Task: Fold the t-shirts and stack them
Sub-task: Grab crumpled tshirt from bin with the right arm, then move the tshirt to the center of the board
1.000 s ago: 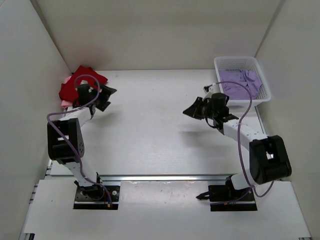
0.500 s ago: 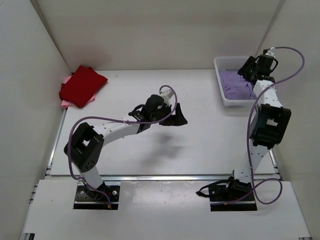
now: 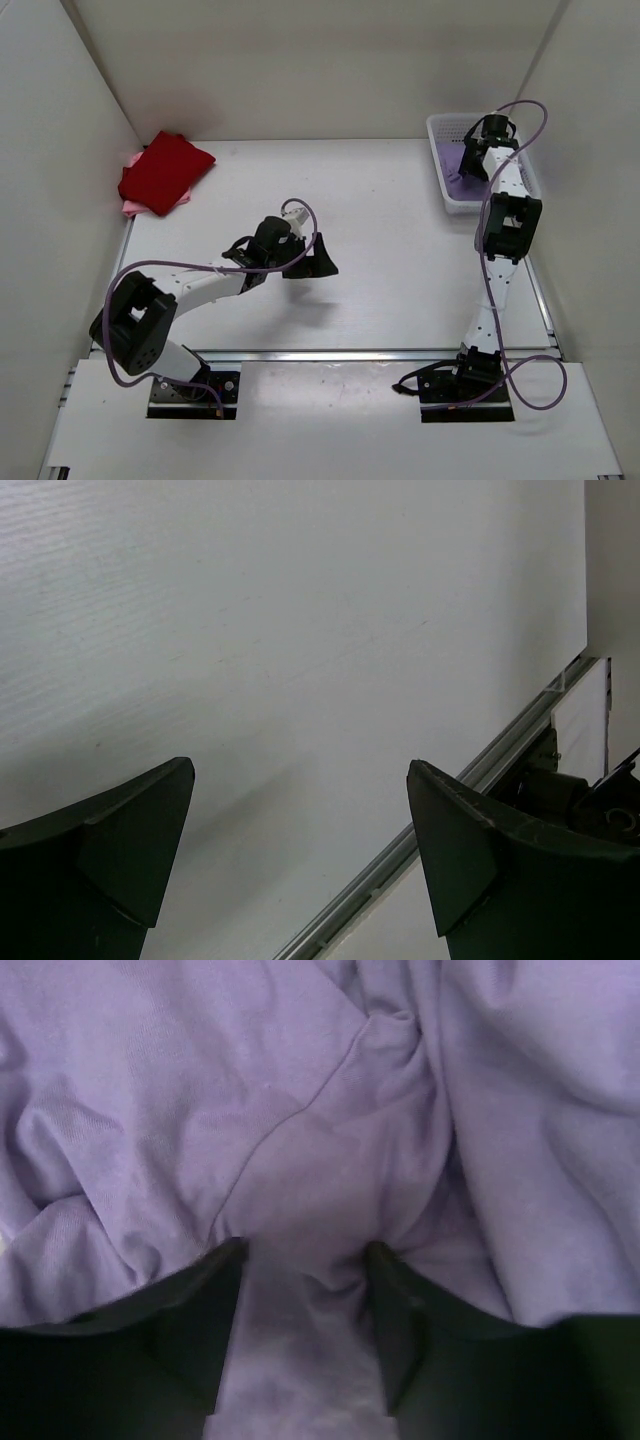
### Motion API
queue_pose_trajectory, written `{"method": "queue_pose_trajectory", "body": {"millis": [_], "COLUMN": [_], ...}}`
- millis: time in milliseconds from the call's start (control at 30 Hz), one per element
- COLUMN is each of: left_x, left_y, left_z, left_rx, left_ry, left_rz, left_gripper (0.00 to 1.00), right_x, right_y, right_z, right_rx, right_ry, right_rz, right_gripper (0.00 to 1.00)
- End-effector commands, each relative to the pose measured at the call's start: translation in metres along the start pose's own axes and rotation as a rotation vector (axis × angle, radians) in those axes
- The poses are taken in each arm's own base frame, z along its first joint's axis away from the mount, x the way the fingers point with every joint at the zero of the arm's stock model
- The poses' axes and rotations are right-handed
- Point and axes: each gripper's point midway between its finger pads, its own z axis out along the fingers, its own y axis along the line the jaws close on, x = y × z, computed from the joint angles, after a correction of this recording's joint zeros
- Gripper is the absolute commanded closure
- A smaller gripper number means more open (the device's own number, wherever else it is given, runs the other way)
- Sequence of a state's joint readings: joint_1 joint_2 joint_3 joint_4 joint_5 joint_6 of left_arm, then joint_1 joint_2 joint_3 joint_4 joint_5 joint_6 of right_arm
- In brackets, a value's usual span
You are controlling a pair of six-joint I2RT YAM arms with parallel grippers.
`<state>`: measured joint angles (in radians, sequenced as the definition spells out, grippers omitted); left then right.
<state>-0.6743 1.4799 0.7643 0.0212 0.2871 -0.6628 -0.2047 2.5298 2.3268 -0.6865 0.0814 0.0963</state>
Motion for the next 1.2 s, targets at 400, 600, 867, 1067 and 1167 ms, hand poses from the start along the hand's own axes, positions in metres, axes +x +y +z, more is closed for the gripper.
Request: {"method": "queue_pose_trajectory", "body": {"millis": [400,600,867,1067,1167], "left_x": [-0.030,-0.041,-0.059,-0.068,-0.083], "left_y": [-0.018,-0.022,-0.005,0.034,0.057], "left_z": [-0.016,-0.020,-0.041,-0.074,-0.098], "left_rx": [0.073,0.108,0.169,0.169,0.133], "left_ry": [-0.077,-0.085,-0.133,-0.233,-0.341], "left_rz": [-0.009,-0.024,-0.158,-0.320,-0.387], "left_gripper": [0.01,0.01,0.01,0.01,0.01], "right_x": [-0.125,-0.177,-0.175,-0.107,-0.073], "right_y": [0.017,0.047,0.165,0.213,0.220], "right_z": [-0.134,-0.280,-0.501,-0.600,-0.623], "right_rx": [-0.166,-0.349,-0.760,-1.038,-1.259], "right_ry": [-0.324,-0.551,-0.895,-1.036,-0.986], "right_rz": [0.088,0.073,-0.157,-0.232,-0.244], "right_gripper": [1.00,1.00,1.00,1.00,1.00]}}
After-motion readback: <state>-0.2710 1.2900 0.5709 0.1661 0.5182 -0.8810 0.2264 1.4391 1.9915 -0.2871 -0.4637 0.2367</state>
